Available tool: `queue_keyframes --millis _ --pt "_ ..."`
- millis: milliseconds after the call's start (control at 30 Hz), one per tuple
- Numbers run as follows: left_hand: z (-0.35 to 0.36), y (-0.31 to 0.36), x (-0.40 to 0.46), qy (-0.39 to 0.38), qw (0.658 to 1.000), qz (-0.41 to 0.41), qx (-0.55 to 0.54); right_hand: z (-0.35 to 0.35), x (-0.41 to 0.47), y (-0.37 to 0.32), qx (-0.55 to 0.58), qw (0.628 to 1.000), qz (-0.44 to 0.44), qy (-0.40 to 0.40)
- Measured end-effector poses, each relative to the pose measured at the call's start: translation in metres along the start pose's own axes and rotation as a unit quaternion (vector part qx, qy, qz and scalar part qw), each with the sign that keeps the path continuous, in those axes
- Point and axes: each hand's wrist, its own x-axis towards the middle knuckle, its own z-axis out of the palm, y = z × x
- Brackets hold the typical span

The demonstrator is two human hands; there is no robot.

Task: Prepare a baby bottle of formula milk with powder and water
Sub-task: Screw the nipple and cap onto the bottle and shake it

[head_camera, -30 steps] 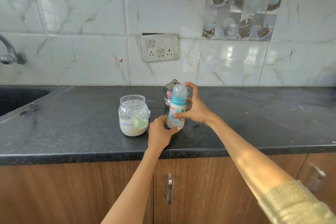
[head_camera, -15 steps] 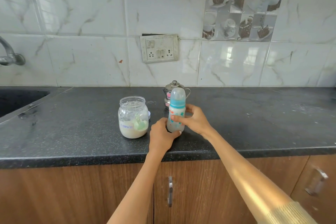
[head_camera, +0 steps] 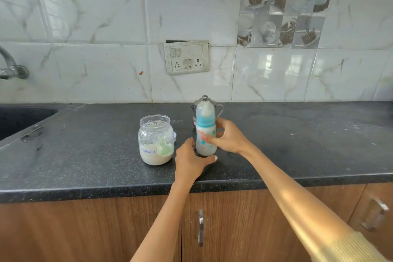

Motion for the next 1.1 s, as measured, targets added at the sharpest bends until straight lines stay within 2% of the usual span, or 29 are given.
queue_keyframes --millis 100,200,300,400,500,567,667,767,833,933,1000,1100 --pt "-0.001 0.001 0.001 0.003 1.000 0.004 -0.003 0.000 -0.002 -0.003 0.034 0.998 0.003 0.050" --pt "0.000 0.000 -0.001 0.001 1.000 0.011 0.004 -0.001 0.000 -0.004 -0.009 1.000 -0.002 -0.003" --pt "0.000 -0.001 0.001 0.007 1.000 0.009 -0.004 -0.004 -0.002 -0.009 0.044 0.998 0.015 0.037" --pt "0.001 -0.002 0.000 0.002 1.000 0.009 0.004 -0.002 -0.006 -0.009 0.008 1.000 0.017 -0.017" --pt "-0.001 -0.001 0.000 0.005 1.000 0.014 -0.003 -0.005 -0.007 -0.012 0.047 0.998 0.034 0.013" --pt "0.000 -0.002 0.000 0.003 1.000 0.010 0.004 -0.005 -0.007 -0.013 0.004 1.000 0.024 -0.019" --pt "0.001 -0.002 0.002 0.003 1.000 0.006 0.007 -0.005 -0.007 -0.013 0.023 0.999 0.027 0.011" --pt "0.001 -0.003 0.002 -0.001 1.000 0.006 0.009 -0.003 -0.008 -0.008 -0.022 0.999 0.024 -0.030" --pt "0.001 -0.003 0.002 -0.002 1.000 0.004 0.007 -0.003 -0.008 -0.008 0.006 1.000 0.028 -0.004" --pt "0.002 -0.003 0.002 -0.004 1.000 -0.003 0.010 -0.005 -0.006 -0.011 -0.030 0.999 0.021 -0.035" --pt "0.002 -0.003 0.003 -0.006 1.000 -0.004 0.009 -0.008 -0.003 -0.014 -0.015 1.000 0.025 -0.010" --pt "0.002 -0.003 0.003 -0.003 1.000 -0.010 0.010 -0.011 0.000 -0.018 -0.037 0.999 0.020 -0.012"
